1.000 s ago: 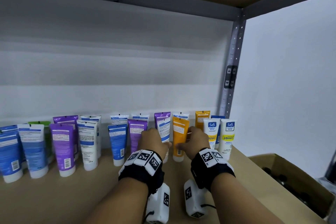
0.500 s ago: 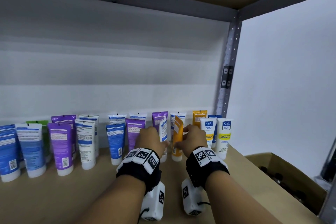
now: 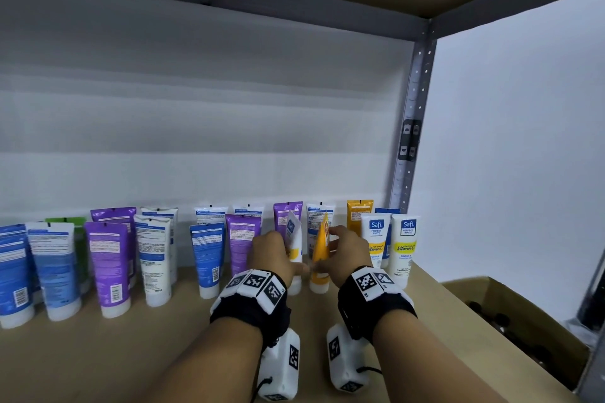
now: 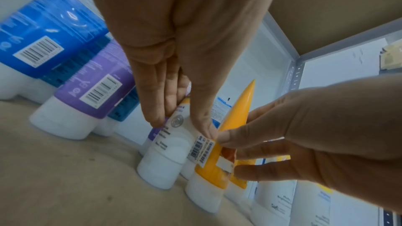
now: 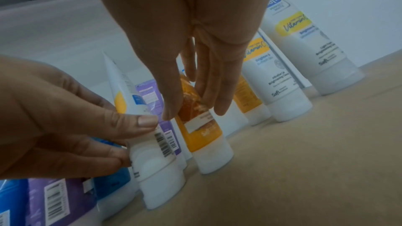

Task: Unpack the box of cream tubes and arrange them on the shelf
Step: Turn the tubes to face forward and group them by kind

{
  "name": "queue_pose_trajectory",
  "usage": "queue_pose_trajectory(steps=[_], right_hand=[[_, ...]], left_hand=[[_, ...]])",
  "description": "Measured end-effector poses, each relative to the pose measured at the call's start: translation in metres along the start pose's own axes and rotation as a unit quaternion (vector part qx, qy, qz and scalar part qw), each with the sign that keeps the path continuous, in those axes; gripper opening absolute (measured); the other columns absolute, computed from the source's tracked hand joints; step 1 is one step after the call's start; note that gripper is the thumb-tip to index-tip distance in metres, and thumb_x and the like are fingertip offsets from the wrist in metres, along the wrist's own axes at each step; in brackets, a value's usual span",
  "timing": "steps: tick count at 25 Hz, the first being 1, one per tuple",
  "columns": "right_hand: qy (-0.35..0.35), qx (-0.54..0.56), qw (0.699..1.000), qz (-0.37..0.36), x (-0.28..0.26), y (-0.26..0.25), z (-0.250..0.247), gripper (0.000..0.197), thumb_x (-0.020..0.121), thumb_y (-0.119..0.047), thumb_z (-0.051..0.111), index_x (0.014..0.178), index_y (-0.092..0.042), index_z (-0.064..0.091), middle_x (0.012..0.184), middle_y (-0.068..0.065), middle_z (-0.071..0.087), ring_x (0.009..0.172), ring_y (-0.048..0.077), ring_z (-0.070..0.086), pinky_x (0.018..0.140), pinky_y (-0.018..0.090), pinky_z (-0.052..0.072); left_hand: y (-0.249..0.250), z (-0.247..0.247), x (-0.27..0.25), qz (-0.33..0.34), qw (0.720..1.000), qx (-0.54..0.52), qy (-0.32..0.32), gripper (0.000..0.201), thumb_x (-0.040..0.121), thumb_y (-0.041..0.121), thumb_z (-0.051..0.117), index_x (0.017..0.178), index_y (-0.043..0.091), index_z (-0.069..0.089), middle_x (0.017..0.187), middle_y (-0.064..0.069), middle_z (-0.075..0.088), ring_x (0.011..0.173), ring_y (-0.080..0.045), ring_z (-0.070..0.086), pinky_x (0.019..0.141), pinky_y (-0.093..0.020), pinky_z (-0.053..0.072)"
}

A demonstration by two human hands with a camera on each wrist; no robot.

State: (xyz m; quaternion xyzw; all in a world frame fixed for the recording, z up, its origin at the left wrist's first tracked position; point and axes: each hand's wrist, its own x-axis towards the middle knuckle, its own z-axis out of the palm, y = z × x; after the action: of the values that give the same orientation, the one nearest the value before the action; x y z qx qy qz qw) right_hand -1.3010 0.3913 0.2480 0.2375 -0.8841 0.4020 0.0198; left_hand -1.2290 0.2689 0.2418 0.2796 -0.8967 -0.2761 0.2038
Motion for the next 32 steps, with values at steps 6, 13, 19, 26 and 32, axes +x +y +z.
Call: queue_pose_trajectory(steps=[6,13,19,26,32], right_hand=[[-0.024,0.04,0.999,0.015,-0.0009,0.0028,-0.0037,0.084,0.064,-0.001,0.082,0.138,-0.016,0.047,0.126,0.005,0.063,0.113,0.019,0.061,0.093,0.035,0.054],[-0.006,0.027,0.999,0.028,-0.0006,0.0048,-0.0059,0.067,0.058,-0.009,0.089,0.118,-0.015,0.06,0.112,0.003,0.068,0.101,0.019,0.066,0.086,0.031,0.055],[-0.009,0.035,0.999,0.04,-0.0006,0.004,-0.0063,0.073,0.059,-0.007,0.088,0.124,-0.014,0.056,0.117,0.005,0.067,0.107,0.021,0.064,0.093,0.037,0.054],[0.007,0.015,0.999,0.051,0.0024,0.0072,-0.0039,0.059,0.056,-0.015,0.09,0.108,-0.012,0.062,0.106,0.004,0.069,0.098,0.021,0.066,0.086,0.036,0.056],[0.044,-0.045,0.995,0.077,0.0052,0.0072,-0.0048,0.054,0.057,-0.022,0.09,0.101,-0.014,0.061,0.105,0.006,0.067,0.099,0.024,0.065,0.086,0.037,0.055]], left_hand=[[-0.003,-0.0045,0.0051,0.009,0.999,-0.017,-0.029,0.06,0.062,0.024,0.089,0.114,0.011,0.063,0.113,-0.004,0.069,0.103,-0.02,0.065,0.09,-0.033,0.054],[-0.0031,-0.0024,0.0034,0.007,1.0,-0.029,-0.002,0.063,0.052,0.035,0.093,0.104,0.012,0.066,0.105,-0.002,0.07,0.097,-0.019,0.066,0.086,-0.035,0.056],[-0.0034,-0.0041,0.0066,0.008,0.999,-0.012,-0.029,0.065,0.051,0.035,0.093,0.105,0.011,0.065,0.108,-0.004,0.07,0.1,-0.019,0.067,0.088,-0.036,0.056],[-0.0045,-0.0013,0.0055,-0.003,1.0,0.011,0.009,0.061,0.056,0.033,0.092,0.105,0.01,0.065,0.111,-0.005,0.069,0.101,-0.021,0.067,0.084,-0.032,0.056],[0.0029,0.0012,-0.0012,-0.004,0.999,0.026,0.04,0.063,0.058,0.037,0.09,0.108,0.011,0.062,0.111,-0.006,0.068,0.102,-0.021,0.066,0.082,-0.03,0.055]])
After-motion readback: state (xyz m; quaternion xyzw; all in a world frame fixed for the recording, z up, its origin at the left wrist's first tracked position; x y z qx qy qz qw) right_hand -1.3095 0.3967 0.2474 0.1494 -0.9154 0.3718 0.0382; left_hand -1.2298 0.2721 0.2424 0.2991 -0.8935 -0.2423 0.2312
